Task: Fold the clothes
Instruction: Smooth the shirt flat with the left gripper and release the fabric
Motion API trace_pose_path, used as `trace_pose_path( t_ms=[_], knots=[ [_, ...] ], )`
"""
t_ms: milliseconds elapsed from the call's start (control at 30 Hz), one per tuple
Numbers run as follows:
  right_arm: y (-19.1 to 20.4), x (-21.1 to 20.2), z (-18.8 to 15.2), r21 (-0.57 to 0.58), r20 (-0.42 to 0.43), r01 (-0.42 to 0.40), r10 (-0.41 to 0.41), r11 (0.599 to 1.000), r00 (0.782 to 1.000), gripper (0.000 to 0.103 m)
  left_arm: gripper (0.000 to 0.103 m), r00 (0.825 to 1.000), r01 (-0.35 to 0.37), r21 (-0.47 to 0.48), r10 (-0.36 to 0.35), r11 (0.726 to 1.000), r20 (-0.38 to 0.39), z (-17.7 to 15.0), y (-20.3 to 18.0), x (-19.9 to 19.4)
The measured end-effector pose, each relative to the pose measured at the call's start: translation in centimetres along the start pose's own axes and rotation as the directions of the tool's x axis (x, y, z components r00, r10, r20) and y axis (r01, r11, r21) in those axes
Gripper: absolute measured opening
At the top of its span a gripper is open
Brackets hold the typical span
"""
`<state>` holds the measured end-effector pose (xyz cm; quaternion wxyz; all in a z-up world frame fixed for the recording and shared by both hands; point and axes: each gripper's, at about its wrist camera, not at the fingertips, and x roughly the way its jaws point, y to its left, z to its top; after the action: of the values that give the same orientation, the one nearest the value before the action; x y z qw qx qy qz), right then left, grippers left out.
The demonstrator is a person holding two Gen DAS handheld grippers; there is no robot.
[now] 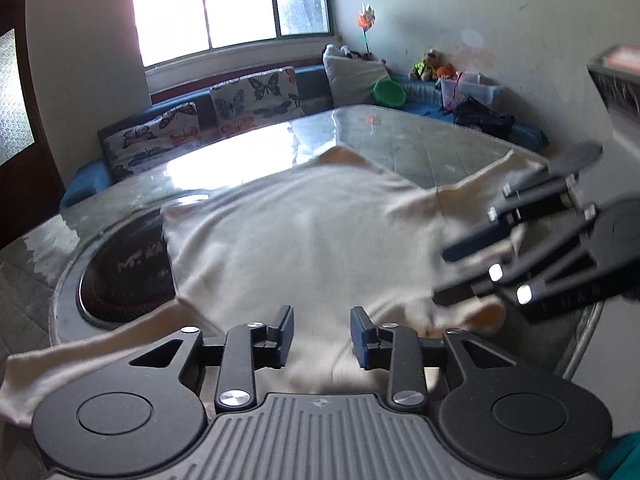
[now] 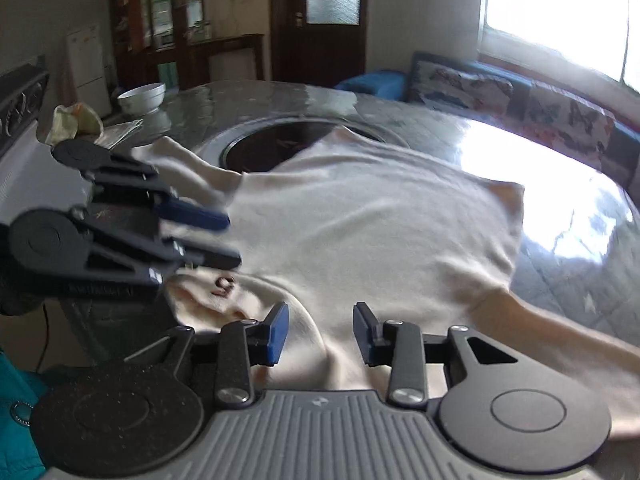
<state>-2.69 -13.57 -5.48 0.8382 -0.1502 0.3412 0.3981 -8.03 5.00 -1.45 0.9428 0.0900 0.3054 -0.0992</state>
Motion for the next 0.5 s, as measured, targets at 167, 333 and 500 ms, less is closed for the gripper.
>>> trace_pose_path(
  t_ms=[167,333,500],
  knots=[
    [-1.2,-1.4,-0.7,0.050,0.021,0.013,-0.014,0.999,1.000,0.041,0.040,1.000,-0.004,0.009,0.004,1.000,0.023,1.6,-0.4,0.5],
    [-4.8,-3.4,-1.6,0.163,0.045,0.141,-0.150,0.977,0.988,0.041,0.042,0.999,0.025,0.021,-0.026,0.999,0.033,2.6,-1.6,1.5],
    [-9.0,-5.1,-3.3,0.289,0.036,0.269,-0.291,0.919,0.956,0.041,0.047,0.998,0.063,0.038,-0.064,0.997,0.025,3.0,-3.2,2.3]
  ],
)
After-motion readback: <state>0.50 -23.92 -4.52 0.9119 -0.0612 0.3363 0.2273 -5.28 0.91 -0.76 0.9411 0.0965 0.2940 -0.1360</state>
